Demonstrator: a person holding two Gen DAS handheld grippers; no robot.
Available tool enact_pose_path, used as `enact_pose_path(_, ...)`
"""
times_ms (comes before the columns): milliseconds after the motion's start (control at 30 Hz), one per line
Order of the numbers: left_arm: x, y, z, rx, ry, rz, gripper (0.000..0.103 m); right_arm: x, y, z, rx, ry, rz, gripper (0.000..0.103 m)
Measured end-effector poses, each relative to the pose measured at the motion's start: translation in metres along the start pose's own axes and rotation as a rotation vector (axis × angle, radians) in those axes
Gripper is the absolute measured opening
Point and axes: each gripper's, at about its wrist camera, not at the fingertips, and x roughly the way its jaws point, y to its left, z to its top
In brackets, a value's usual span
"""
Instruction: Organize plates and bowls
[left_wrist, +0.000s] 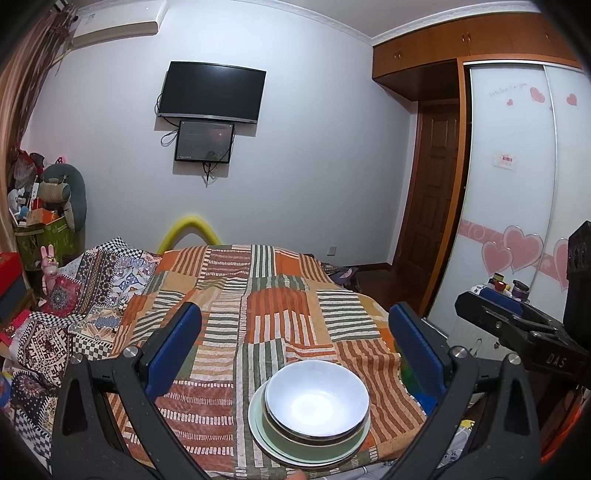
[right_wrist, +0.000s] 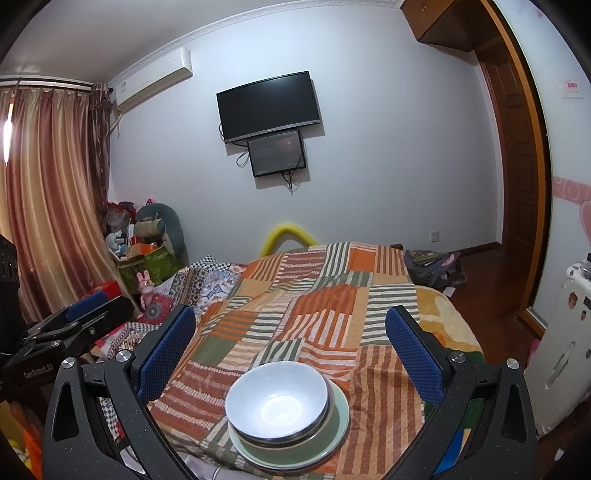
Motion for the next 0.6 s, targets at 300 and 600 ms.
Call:
enact_pose_path(300, -0.001, -0.0031, -0.0027, 0.007, 0.003, -0.007, 0.103, 0.0008, 0.0001, 0.0013, -0.001, 0.002, -0.002, 0.103)
enact_pose_path(600, 0.0016, -0.004, -0.001, 0.002, 0.012, -0.023, 0.103, 0.0013, -0.0006, 0.0007, 0.001, 0.007, 0.0, 0.103)
